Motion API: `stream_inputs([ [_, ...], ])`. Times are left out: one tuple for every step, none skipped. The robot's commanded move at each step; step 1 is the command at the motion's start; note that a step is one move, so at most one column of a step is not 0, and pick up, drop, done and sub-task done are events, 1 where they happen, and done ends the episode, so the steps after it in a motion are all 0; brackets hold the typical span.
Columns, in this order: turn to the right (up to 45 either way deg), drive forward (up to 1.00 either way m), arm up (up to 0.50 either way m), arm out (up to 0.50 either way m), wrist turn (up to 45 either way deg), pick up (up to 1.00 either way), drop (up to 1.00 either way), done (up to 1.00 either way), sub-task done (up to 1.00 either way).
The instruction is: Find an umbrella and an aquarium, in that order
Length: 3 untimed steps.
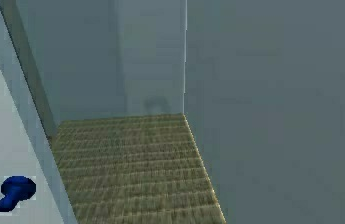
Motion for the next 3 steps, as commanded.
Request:
stream_inputs([
  [0.0, 0.3, 0.0, 0.0, 0.0, 0.0, 0.0, 0.0, 0.0],
  [-6.0, 0.0, 0.0, 0.0, 0.0, 0.0, 0.0, 0.0, 0.0],
  [0.0, 0.45, 0.0, 0.0, 0.0, 0.0, 0.0, 0.0, 0.0],
])
